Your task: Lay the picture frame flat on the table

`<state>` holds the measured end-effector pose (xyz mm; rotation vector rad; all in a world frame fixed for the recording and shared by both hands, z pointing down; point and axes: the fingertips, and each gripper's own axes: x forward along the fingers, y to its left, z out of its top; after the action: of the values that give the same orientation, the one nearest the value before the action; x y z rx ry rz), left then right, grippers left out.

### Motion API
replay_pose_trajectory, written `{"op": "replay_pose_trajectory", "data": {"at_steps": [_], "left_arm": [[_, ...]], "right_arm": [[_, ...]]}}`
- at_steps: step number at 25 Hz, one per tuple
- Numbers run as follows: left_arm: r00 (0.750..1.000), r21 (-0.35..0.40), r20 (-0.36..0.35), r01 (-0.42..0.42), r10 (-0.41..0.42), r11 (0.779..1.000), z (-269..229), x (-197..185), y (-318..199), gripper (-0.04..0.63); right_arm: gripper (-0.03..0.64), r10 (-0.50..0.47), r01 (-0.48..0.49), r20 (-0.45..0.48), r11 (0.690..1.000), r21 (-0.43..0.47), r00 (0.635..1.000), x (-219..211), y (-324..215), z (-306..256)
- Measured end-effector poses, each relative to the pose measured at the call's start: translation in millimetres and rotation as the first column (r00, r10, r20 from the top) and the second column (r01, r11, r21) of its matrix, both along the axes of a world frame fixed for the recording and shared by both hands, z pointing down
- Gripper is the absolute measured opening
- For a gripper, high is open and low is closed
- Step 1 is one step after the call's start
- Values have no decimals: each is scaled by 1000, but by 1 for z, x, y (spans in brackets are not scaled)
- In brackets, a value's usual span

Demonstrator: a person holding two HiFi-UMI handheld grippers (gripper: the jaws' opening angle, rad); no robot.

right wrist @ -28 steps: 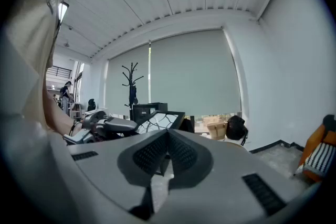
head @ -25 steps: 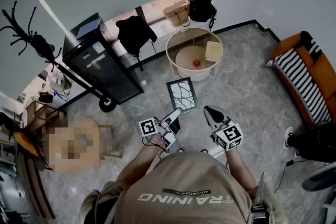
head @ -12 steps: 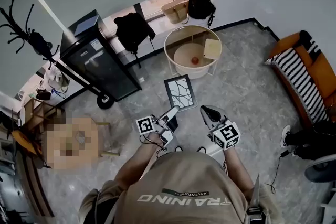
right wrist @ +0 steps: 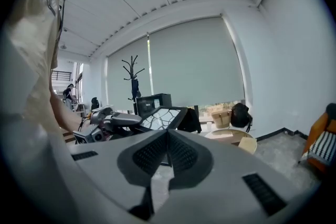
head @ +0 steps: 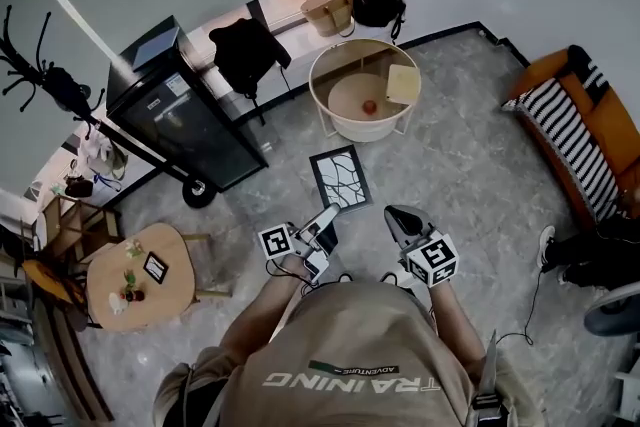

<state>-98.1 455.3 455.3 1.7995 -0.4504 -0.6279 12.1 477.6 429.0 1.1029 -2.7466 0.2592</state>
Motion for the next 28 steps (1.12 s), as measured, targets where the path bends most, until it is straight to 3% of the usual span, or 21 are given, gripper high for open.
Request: {"op": "replay_pose_trajectory", "data": {"at_steps": [6,13,28], "left_arm": [[999,19,24,-45,45,999,9,-16,-8,75],[998,-26,18,-62,63,998,23,-19,-17,75],[1000,-45,18,-3,4,999,22,27,-108,75]], "right_arm": [[8,51,-51,3,999,-4,999,-9,-7,11],[8,67,-67,-12,997,-22,998,-7,-24,15],[8,40,-38,48,999,-31,998,51,-144,27]]}}
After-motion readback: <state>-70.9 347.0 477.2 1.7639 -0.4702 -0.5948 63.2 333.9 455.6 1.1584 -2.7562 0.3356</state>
